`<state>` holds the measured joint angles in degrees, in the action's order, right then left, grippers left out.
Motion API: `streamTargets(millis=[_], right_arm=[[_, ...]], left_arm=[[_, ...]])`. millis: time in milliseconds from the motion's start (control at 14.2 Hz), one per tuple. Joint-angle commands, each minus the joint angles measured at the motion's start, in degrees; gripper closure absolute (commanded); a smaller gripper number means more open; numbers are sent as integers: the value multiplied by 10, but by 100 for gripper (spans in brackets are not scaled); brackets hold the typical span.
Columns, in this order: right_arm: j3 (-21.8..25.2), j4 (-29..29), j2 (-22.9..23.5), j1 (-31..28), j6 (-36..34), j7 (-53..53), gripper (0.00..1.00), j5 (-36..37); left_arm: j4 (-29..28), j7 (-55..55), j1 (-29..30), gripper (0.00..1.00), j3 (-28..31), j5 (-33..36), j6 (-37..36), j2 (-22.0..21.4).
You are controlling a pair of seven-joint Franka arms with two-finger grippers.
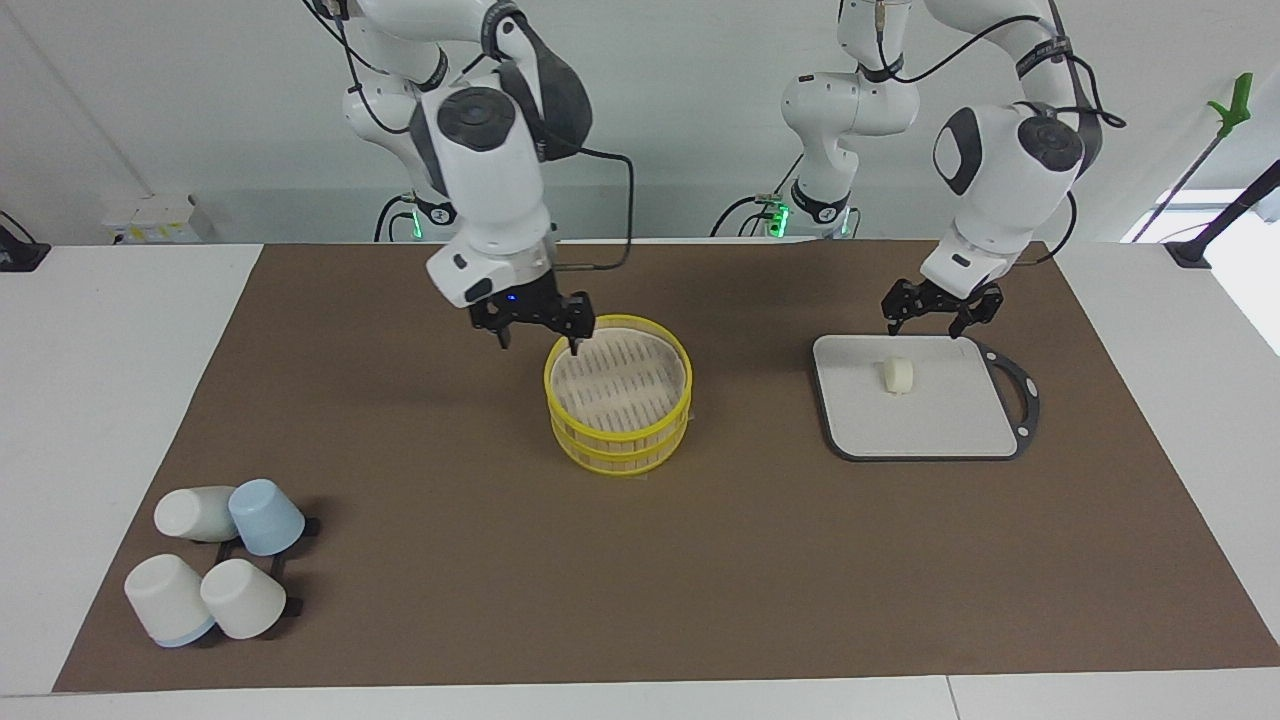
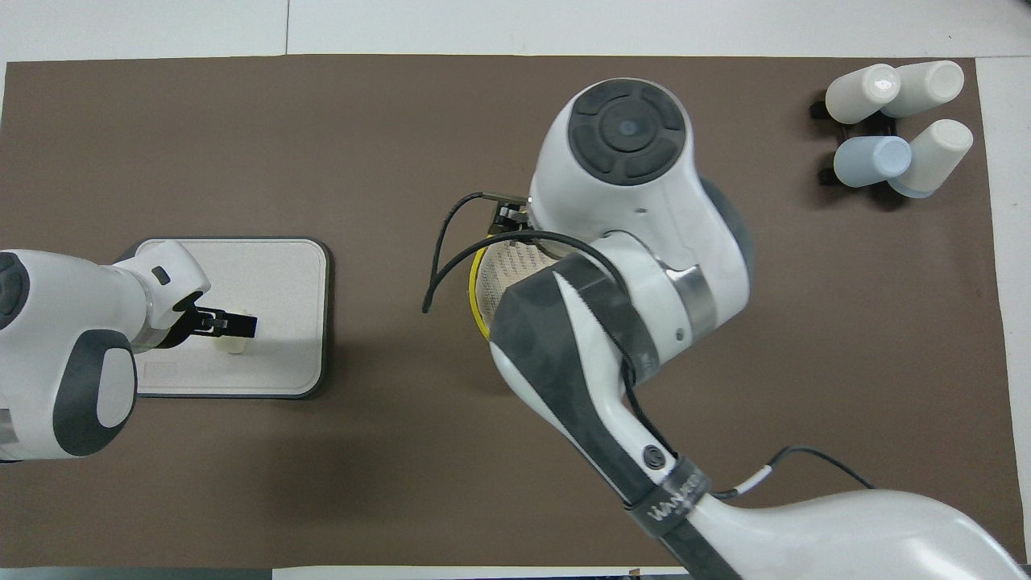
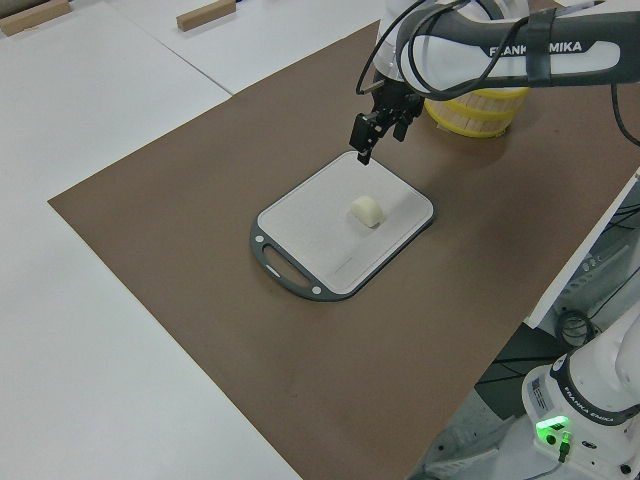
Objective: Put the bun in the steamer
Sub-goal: 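Grasp the white bun with the left gripper while the right gripper grips the lid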
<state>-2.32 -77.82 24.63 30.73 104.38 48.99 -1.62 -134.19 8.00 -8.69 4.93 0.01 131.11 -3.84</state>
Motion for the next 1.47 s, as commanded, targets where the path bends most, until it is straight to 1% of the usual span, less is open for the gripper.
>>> streamTargets(millis=[0,140,281,421,491,561,702,772,842,912,982,1053,1333,1404], right_arm=[[7,89,81,38,-5,53,1,27],[4,85,86,52,21,66,1,29],[6,84,104,85,27,88,1,33],[5,59,103,82,52,86,1,46],[5,50,103,82,58,84,1,46],[5,40,101,81,59,79,1,47],[5,11,89,80,75,66,1,47],[5,-14,80,81,98,66,2,46],[5,-32,75,81,115,69,6,46],[5,-35,73,81,118,70,26,45],[5,-34,73,82,115,73,59,44],[5,-31,73,83,113,73,100,45],[6,-27,70,74,104,46,100,47],[6,-23,61,64,94,25,100,46]], left_arm=[[-26,10,-5,0,3,8,67,28],[-46,25,-4,0,4,8,86,30],[-51,27,-1,0,4,7,89,30],[-55,28,0,0,4,8,97,30],[-58,28,0,7,4,7,103,30],[-59,27,0,21,4,7,105,30],[-60,28,0,42,4,7,105,30],[-60,29,0,45,4,7,104,30],[-60,28,0,46,4,8,104,31],[-60,29,0,46,4,7,104,31],[-59,28,1,46,4,8,104,30],[-57,28,3,46,4,8,103,31],[-25,22,3,46,3,7,84,44],[-11,21,3,51,3,7,64,45]])
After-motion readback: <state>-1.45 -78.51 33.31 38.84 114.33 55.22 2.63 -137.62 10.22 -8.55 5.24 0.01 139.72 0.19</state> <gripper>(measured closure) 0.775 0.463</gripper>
